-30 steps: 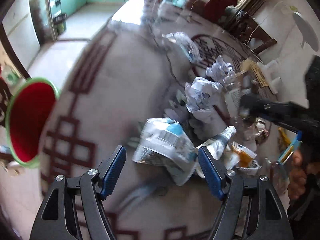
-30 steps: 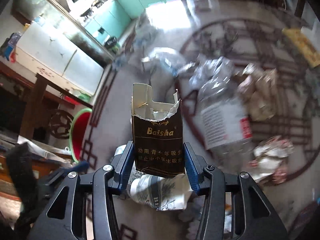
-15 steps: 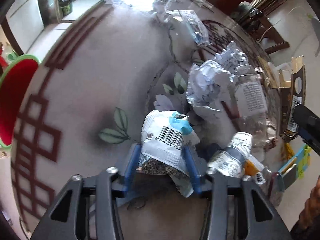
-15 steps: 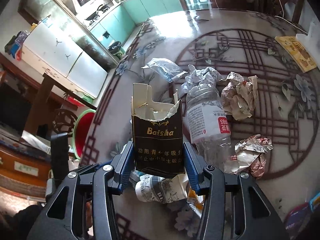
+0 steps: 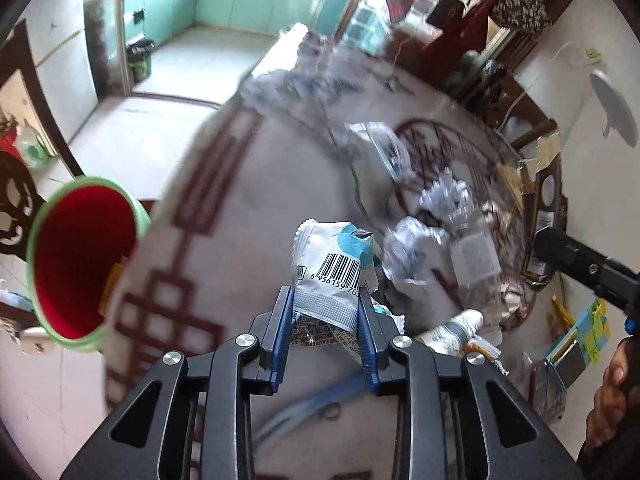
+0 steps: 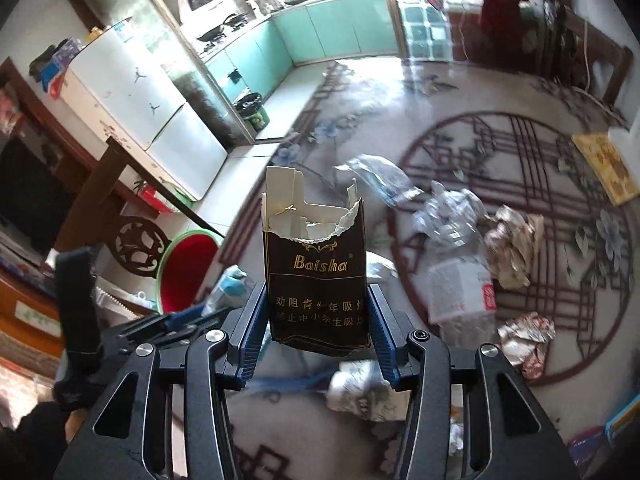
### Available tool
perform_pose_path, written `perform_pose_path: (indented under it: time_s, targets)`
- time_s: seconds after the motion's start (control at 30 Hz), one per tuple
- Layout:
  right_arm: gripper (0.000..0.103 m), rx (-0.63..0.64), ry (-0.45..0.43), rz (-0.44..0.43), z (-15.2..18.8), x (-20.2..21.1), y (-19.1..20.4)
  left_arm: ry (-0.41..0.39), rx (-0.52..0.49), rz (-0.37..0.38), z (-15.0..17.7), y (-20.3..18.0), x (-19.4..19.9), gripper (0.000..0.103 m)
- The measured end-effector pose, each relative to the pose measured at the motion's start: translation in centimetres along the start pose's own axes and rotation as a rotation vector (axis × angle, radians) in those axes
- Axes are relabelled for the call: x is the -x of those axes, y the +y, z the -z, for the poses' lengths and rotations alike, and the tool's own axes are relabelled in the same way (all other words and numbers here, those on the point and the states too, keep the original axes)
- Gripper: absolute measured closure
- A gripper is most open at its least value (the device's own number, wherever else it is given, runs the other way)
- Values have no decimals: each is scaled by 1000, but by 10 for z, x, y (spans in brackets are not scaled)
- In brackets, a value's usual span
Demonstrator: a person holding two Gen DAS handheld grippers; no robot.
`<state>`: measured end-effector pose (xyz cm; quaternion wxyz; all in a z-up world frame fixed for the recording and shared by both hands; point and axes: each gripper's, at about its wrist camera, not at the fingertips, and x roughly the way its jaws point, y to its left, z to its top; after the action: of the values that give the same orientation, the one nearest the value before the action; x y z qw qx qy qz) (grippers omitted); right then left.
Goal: Collect trash
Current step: 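Carry the wrapper and cigarette pack over the red bucket and release both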
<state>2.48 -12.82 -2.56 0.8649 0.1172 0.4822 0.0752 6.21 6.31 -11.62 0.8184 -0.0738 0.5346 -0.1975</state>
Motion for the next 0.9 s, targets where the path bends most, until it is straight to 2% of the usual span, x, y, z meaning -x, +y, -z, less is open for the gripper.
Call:
perform_pose_path:
  time_s: [0.27,0.9]
  targets:
    - [56,46,-11,-18,-9,-15,50,-91,17,-39,-15,54,40,76]
    - [56,104,28,-47,-18,-64,141,-129,117,-82,-16,163,71,76]
